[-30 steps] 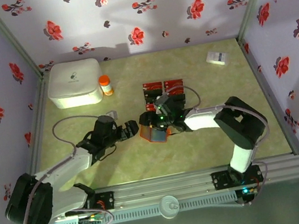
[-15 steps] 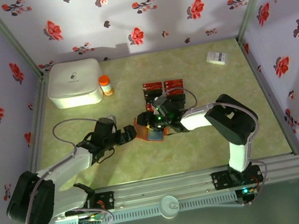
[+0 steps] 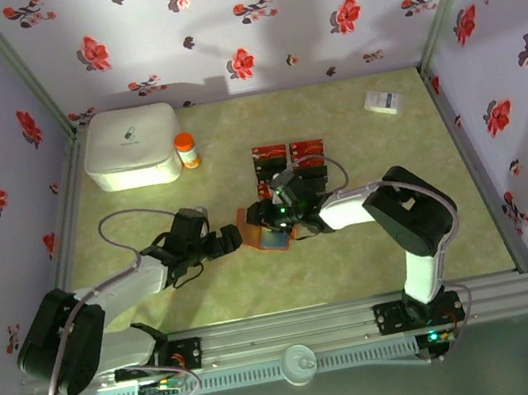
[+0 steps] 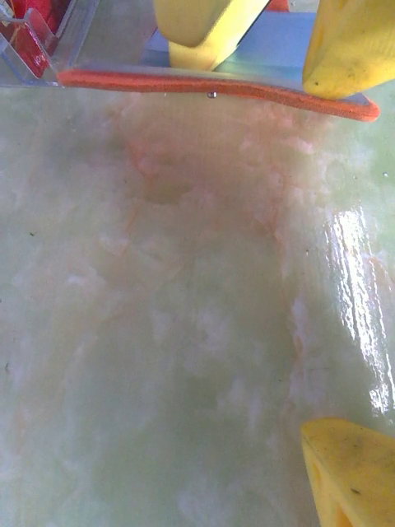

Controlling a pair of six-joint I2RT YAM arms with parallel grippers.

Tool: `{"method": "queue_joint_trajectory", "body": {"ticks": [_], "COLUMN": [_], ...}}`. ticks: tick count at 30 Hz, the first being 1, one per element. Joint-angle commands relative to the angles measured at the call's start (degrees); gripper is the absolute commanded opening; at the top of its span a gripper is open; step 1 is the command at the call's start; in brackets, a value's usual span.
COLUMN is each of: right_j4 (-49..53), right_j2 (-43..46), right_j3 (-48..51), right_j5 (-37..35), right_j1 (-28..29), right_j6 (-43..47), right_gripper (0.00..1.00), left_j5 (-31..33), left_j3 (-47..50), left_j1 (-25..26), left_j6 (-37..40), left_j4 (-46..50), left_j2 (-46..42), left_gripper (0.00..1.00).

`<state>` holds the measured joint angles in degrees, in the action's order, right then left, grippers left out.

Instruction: Put the credit cards into the card holder

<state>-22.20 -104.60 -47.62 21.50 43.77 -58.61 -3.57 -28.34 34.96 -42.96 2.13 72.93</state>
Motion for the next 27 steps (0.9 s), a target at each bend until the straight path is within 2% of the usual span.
{"method": "queue_joint_trajectory", "body": {"ticks": [1, 3, 6, 12, 27], "right_j4": [2.34, 3.97, 7.02, 13.26, 12.6], "right_j2": [1.24, 1.16, 1.03, 0.2, 0.31], "right_j3": [0.68, 0.27, -0.68, -3.18, -2.63], "right_j5": [0.92, 0.86, 0.34, 0.11, 0.17], "right_j1": [-0.02, -0.03, 0.0, 0.35, 0.53], "right_j6": [0.77, 1.55, 3.03, 6.08, 5.55], "right_gripper": [0.3, 0.2, 0.14, 0.13, 0.14], "left_j5": [1.42, 1.53, 1.47, 0.45, -2.65], "left_j3": [-0.22, -0.39, -1.31, -5.11, -16.46], "left_j1": [-0.42, -0.42, -0.42, -0.44, -0.42], "left_j6": [0.01, -0.16, 0.25, 2.09, 6.8], "left_j4": [-0.59, -0.33, 0.76, 3.41, 5.97], "left_j2": [-2.5, -3.62, -5.05, -3.09, 14.28], "left_gripper": [1.0, 1.0, 1.0, 1.0, 1.0]}}
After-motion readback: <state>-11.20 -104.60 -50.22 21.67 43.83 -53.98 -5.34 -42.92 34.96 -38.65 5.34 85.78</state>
